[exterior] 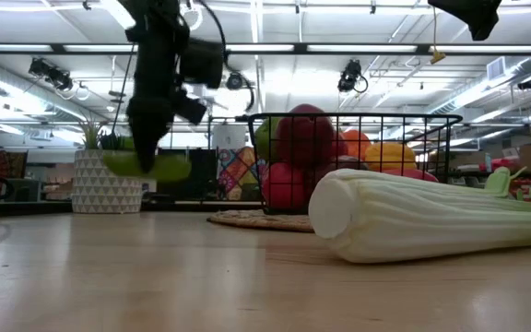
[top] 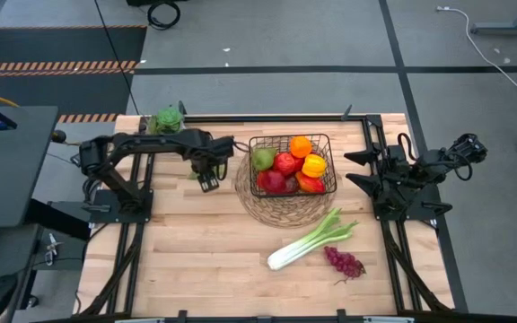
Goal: Build produce basket
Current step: Put the green cucumber into the black wire basket
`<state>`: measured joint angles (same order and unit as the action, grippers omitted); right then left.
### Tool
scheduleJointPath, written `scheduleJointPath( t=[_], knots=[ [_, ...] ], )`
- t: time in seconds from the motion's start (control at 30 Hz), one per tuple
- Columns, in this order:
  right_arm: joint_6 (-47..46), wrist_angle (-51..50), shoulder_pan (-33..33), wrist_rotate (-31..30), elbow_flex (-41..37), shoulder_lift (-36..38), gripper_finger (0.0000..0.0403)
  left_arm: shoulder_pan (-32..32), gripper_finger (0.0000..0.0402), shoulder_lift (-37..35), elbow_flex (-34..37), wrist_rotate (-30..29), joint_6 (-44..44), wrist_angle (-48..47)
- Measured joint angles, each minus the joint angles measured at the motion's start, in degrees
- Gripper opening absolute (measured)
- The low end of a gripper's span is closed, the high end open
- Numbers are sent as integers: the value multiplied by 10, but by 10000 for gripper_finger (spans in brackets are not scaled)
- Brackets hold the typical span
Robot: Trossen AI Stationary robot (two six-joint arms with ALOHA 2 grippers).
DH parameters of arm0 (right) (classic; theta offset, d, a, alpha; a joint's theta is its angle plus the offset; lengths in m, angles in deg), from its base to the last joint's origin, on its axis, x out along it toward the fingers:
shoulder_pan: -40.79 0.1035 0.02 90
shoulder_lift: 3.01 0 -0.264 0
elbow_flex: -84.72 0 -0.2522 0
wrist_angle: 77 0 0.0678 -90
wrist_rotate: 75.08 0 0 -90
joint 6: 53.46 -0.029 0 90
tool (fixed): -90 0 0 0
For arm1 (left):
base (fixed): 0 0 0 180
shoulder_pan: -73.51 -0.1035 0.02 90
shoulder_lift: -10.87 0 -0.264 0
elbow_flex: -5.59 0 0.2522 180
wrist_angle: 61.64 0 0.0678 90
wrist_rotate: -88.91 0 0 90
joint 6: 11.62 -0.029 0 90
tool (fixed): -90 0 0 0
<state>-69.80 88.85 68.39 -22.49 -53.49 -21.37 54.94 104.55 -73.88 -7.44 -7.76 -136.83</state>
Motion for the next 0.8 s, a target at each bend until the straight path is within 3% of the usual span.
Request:
scheduleJointPath(
  t=[0.17, 0.37, 0.67, 0.8],
  knots=[
    [0, 6, 0, 0, 0, -4, 376, 15, 174, -29, -61, 0, -9, 16],
    [0, 8, 0, 0, 0, -5, 376, 70, 175, -49, -102, 2, -82, 97],
    [0, 8, 0, 0, 0, -10, 376, 179, 176, -50, -108, 1, -256, 188],
    [0, 8, 0, 0, 0, -12, 376, 213, 176, -50, -108, 0, -387, 216]
  ],
)
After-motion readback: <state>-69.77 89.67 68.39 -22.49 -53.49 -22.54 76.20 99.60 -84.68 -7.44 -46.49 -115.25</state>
